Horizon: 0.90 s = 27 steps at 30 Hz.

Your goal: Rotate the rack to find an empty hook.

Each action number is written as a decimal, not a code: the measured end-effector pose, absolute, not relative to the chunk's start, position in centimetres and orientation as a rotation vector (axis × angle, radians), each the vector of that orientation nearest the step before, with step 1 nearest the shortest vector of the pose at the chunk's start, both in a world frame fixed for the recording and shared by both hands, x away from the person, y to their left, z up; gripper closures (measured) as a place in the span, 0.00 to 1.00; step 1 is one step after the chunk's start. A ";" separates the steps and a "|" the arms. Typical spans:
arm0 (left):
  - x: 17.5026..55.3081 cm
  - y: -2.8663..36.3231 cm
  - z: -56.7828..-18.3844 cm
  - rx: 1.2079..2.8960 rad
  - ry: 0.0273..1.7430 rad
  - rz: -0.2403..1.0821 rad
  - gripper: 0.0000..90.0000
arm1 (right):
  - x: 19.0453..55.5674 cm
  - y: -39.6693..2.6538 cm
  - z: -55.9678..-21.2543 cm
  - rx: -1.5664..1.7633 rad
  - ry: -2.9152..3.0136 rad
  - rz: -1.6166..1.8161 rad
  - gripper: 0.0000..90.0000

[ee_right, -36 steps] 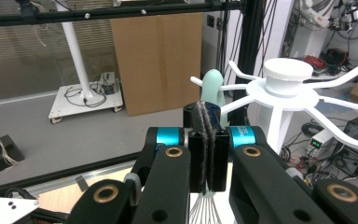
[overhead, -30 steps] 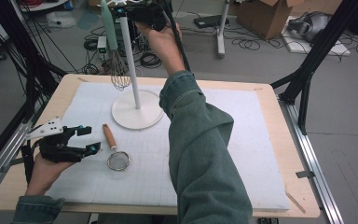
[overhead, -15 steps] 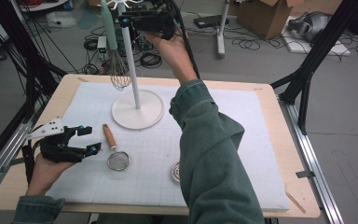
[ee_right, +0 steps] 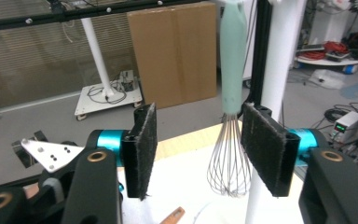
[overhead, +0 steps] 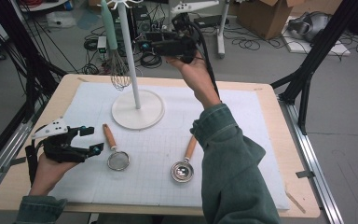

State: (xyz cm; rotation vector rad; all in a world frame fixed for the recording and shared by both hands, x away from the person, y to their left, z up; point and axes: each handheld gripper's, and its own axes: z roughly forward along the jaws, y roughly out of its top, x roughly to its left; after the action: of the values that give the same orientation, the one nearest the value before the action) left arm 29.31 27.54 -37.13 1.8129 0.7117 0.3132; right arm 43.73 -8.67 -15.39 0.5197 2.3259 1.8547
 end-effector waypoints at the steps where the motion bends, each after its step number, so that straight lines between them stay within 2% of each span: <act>1: 29.3 27.5 -37.1 1.818 0.713 0.312 0.22 | 43.5 -9.0 -15.8 0.520 2.318 1.866 0.49; 8: 29.3 27.2 -37.1 1.825 0.712 0.322 0.22 | 42.3 -10.5 -18.0 0.551 2.329 1.860 0.43; 27: 29.3 27.1 -37.1 1.834 0.714 0.328 0.22 | 40.4 -13.7 -21.2 0.607 2.324 1.817 0.38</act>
State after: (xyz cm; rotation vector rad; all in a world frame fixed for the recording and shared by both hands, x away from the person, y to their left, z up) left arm 29.32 27.13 -37.15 1.8342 0.7140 0.3285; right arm 40.42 -13.70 -21.17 0.6074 2.3241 1.8172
